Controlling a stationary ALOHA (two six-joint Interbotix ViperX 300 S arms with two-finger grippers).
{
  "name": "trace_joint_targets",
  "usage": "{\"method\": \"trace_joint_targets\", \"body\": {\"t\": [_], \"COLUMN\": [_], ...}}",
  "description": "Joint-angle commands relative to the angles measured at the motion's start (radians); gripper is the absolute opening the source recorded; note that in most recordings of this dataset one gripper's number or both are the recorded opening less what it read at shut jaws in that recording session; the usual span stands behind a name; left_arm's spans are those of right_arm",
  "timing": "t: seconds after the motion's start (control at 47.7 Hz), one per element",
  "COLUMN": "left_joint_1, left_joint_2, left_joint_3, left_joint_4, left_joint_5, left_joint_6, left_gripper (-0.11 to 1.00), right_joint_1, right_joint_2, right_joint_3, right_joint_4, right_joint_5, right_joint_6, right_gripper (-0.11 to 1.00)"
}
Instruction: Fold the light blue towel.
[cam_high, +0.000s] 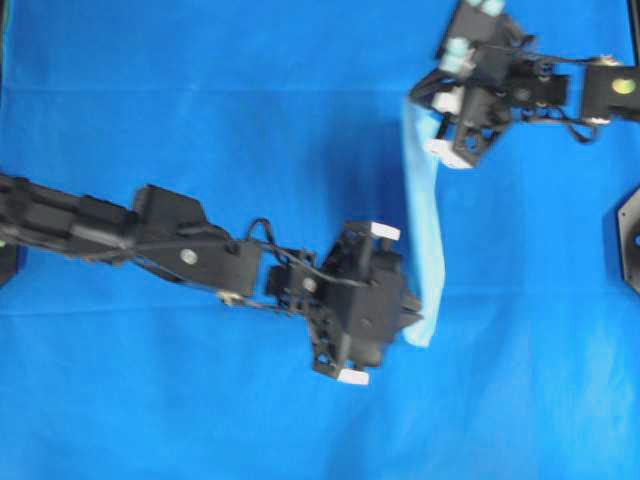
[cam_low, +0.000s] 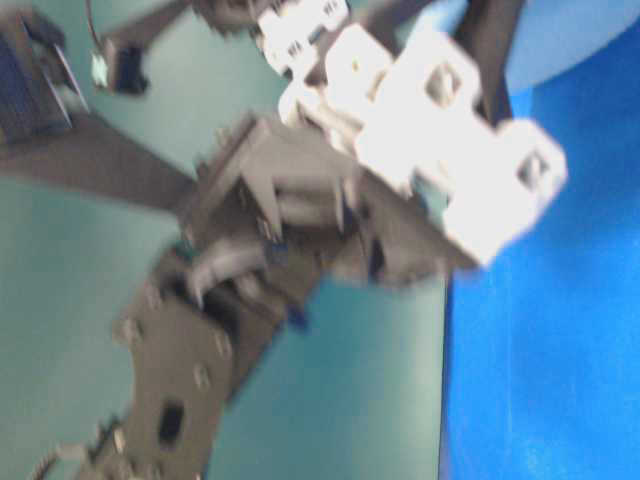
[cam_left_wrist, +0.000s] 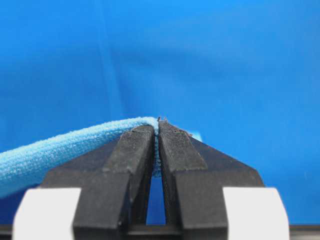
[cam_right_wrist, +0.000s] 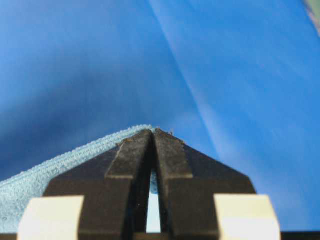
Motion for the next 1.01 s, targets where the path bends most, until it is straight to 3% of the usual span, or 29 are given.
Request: {"method": "trace_joint_targets", "body": {"t": [0.0, 0.314, 0.754, 0.88, 0.985], "left_joint_1": [-0.029, -0.043, -0.034, -0.031, -0.028], "left_joint_2": [-0.067, -0.124, -0.129, -0.129, -0.135], "left_joint_3": [0.048, 0.19, 0.215, 0.215, 0.216], "left_joint_4": [-0.003, -0.002, -0.002, -0.002, -0.002], "left_joint_5": [-0.008, -0.021, -0.026, -0.026, -0.02], "left_joint_6": [-0.008, -0.048, -0.038, -0.035, -0.029], "left_gripper": [0.02, 0.02, 0.03, 0.2, 0.45], "right_joint_1": [-0.017, -0.011, -0.011, -0.009, -0.008], "right_joint_2": [0.057, 0.193, 0.206, 0.21, 0.21], "right_joint_3": [-0.075, -0.183, -0.175, -0.175, -0.176], "right_joint_4": [-0.008, -0.006, -0.006, -0.006, -0.008], "right_joint_5": [-0.044, -0.074, -0.074, -0.078, -0.081], "right_joint_6": [-0.002, -0.002, -0.002, -0.002, -0.003], "right_gripper": [0.01, 0.01, 0.02, 0.04, 0.31]}}
